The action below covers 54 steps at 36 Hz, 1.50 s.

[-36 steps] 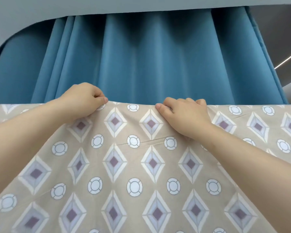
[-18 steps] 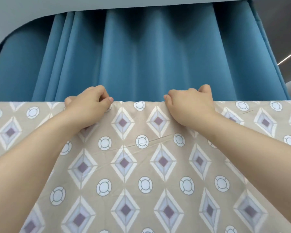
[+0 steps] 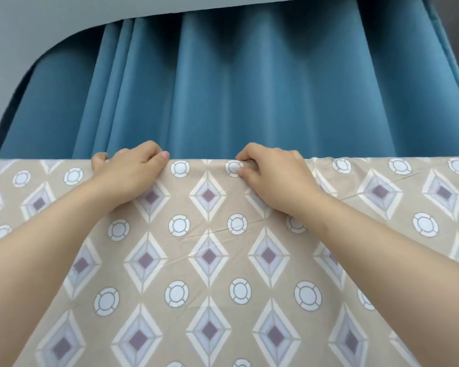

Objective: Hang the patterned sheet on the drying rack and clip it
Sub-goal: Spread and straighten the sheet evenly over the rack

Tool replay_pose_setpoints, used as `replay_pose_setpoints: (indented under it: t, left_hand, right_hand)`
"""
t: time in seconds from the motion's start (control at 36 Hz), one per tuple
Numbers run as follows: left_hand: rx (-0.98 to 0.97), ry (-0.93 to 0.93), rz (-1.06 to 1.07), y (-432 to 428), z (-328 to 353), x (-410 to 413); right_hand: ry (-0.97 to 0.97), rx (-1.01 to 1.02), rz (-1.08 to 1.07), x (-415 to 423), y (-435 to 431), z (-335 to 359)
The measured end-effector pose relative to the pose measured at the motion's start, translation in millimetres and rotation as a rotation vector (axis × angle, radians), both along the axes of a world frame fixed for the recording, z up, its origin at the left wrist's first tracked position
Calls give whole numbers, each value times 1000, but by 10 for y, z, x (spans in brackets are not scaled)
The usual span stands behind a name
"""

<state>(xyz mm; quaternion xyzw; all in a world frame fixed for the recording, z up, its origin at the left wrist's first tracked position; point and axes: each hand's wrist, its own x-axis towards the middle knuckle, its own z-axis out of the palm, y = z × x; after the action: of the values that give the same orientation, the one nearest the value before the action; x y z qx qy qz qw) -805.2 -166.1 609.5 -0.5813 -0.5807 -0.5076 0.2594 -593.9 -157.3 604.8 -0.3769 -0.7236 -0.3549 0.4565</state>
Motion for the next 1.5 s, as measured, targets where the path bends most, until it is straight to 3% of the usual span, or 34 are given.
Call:
replay_pose_setpoints:
  t: [0.11, 0.19, 0.39, 0.53, 0.75, 0.86, 0.97, 1.14, 1.31, 1.5]
  left_hand:
    - [-65, -47, -95, -86, 45, -2]
    - [-110, -6, 28, -100, 51, -70]
    - [-60, -149, -1, -95, 33, -74]
    - [-18, -177, -12, -79, 80, -86]
    - [-20, -60, -192, -159, 49, -416]
    - [-28, 33, -274, -125, 48, -738]
    - [24, 160, -171, -54, 23, -1086]
    - [11, 1, -295, -9, 24, -1567]
    - [-47, 6, -435, -22, 110, -1705]
    - [-13, 37, -352, -140, 306, -1630]
  right_hand:
    - [25, -8, -21, 54, 1, -1]
    - [29, -26, -25, 57, -4, 2]
    - [72, 20, -33, -52, -2, -42]
    - [131, 113, -177, -183, -13, -30]
    - [-51, 14, -40, -882, -154, 40]
    - [8, -23, -69, -1063, -63, 69]
    - [99, -1, -117, -1143, -6, 26]
    - [231, -49, -52, -1190, 40, 21]
    - [257, -135, -75, -1203, -73, 64]
    - [337, -135, -39, -1204, -176, 157]
